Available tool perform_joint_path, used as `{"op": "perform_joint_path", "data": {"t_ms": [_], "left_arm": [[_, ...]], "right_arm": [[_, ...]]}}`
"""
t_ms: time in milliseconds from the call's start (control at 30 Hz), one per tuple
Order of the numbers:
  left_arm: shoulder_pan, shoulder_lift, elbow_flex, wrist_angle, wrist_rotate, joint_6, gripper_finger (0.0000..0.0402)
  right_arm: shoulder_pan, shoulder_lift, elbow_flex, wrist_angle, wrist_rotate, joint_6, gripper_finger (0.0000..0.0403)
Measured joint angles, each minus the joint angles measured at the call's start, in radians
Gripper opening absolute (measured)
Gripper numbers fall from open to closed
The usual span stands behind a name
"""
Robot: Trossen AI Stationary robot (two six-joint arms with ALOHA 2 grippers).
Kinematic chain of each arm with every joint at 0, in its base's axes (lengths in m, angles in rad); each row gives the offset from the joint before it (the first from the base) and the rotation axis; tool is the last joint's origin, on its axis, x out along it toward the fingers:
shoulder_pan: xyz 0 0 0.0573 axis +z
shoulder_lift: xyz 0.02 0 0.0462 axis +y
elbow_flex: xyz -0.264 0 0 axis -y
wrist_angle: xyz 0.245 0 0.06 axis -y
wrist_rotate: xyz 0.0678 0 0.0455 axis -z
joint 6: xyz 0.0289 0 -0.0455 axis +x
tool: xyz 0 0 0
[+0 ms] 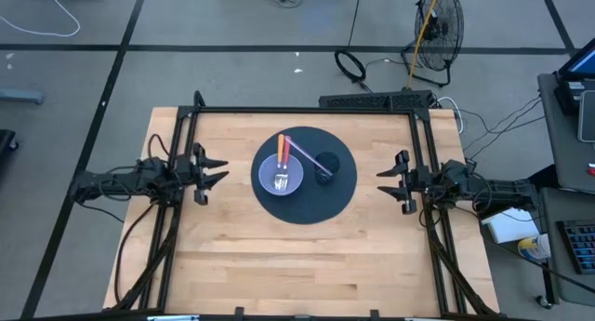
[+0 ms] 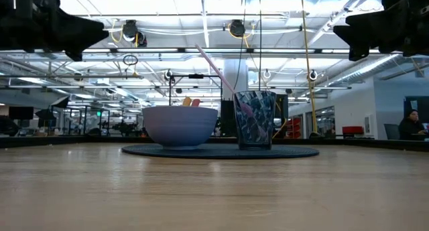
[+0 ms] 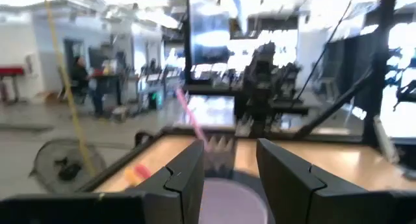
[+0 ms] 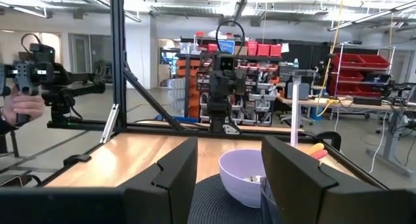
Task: Pick & Place Utensil
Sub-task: Return to Home Position
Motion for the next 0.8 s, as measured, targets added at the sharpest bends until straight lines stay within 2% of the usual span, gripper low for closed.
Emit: {"op": "perform_joint_path", "data": {"t_ms": [67,267,533,800], "left_arm": [[-0.006,0.0,-0.022,0.057,0.025,0.012,0.0145],[-0.022,0.0,-0.027,0.065,0.037,0.027,0.0145],[-0.043,0.0,-0.027,-0.075,0.037,-0.009,0.0145],[-0.05,0.0,-0.026,-0.099,0.038,0.002,0.0145]], "right_arm": [[0.0,0.0,0.0,0.007,-0.018,0.0,0.0169],[0.0,0.0,0.0,0.036,-0.129,0.006,0.0169],[0.0,0.0,-0.037,0.041,-0.129,0.01,0.0169],[0.0,0.001,-0.04,0.013,-0.129,-0.004,0.0169]]}}
